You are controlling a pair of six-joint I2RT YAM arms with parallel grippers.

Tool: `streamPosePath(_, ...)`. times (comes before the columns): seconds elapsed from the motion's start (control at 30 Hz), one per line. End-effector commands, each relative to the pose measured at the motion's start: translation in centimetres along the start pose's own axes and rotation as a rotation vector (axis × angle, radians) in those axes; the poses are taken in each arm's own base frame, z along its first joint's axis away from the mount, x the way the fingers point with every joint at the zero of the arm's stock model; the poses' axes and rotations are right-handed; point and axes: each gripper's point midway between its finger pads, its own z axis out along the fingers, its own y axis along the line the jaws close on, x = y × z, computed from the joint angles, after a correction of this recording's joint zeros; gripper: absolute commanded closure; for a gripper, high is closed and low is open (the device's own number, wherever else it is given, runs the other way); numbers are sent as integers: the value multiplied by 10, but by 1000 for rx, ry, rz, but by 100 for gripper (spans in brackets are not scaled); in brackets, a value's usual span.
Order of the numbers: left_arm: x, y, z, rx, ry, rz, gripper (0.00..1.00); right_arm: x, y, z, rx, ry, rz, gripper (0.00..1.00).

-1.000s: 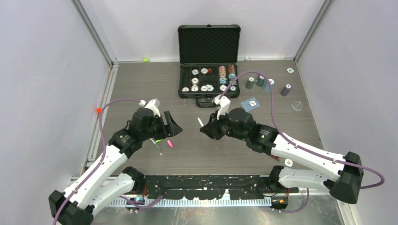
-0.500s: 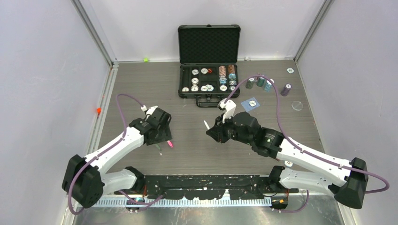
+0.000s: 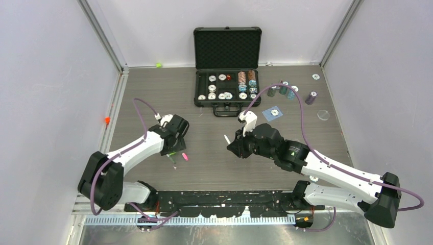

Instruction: Insert the pens into the pen caps

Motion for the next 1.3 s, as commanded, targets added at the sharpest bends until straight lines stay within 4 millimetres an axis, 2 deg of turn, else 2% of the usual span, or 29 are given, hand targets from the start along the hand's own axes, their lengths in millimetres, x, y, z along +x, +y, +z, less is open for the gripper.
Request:
streamPosePath(0.0, -11, -9, 14, 17, -29, -42, 39, -16, 4, -8, -7, -51, 5, 100)
streamPosePath(0.17, -5, -8, 27, 38, 8, -66, 38, -14, 4, -9, -1, -41, 14, 100)
streamPosePath(0.4, 1, -4, 35, 64, 19, -102, 37, -15, 3, -9, 8, -29, 8, 100)
streamPosePath(0.8, 17, -27, 31, 174, 101, -155, 41, -17, 5, -5, 9, -26, 14, 99)
streamPosePath(1.1, 25, -61, 18, 270, 129, -159, 42, -19, 6, -6, 9, -33, 14, 100)
streamPosePath(1.27, 26, -89, 17, 343, 135, -139, 43, -17, 6, -8, 10, -35, 18, 100)
